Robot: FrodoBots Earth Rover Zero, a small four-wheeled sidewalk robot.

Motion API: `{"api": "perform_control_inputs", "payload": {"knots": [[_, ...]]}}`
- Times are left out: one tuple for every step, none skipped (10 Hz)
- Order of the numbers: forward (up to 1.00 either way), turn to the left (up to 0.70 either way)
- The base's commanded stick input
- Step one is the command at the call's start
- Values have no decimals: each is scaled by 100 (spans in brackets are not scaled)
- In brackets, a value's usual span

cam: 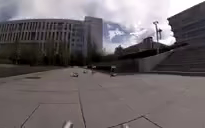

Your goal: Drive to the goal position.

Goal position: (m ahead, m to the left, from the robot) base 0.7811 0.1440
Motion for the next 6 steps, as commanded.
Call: {"api": "perform_control_inputs", "payload": {"knots": [[100, 0], [100, -4], [100, -7], [100, 0], [100, 0], [100, 0]]}}
